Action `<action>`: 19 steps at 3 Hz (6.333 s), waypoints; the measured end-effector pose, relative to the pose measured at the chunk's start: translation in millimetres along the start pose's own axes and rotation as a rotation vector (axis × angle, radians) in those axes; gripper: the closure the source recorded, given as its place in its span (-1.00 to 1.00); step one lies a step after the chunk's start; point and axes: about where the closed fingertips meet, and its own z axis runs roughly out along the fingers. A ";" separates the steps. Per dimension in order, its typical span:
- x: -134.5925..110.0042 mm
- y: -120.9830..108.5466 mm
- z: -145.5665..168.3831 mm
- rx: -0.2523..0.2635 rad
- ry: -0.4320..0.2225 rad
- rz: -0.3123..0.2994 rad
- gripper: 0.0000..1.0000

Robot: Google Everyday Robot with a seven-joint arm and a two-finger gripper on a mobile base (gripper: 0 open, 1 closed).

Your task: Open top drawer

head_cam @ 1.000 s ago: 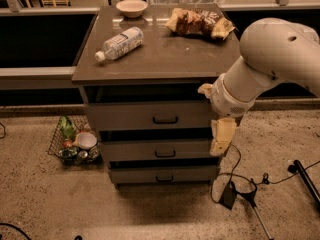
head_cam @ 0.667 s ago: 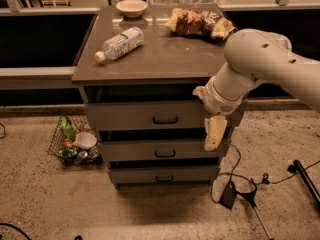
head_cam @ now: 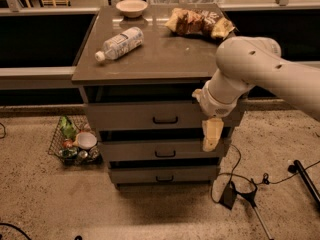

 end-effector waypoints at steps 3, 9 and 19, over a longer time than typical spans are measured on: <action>20.3 -46.5 53.0 0.049 0.086 -0.047 -1.00; 35.9 -75.0 109.1 -0.046 0.050 -0.053 0.24; 7.0 33.1 81.7 -0.285 0.059 -0.084 -0.65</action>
Offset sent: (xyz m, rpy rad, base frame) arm 0.0632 -0.0052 -0.0500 -0.1161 -0.0885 0.0139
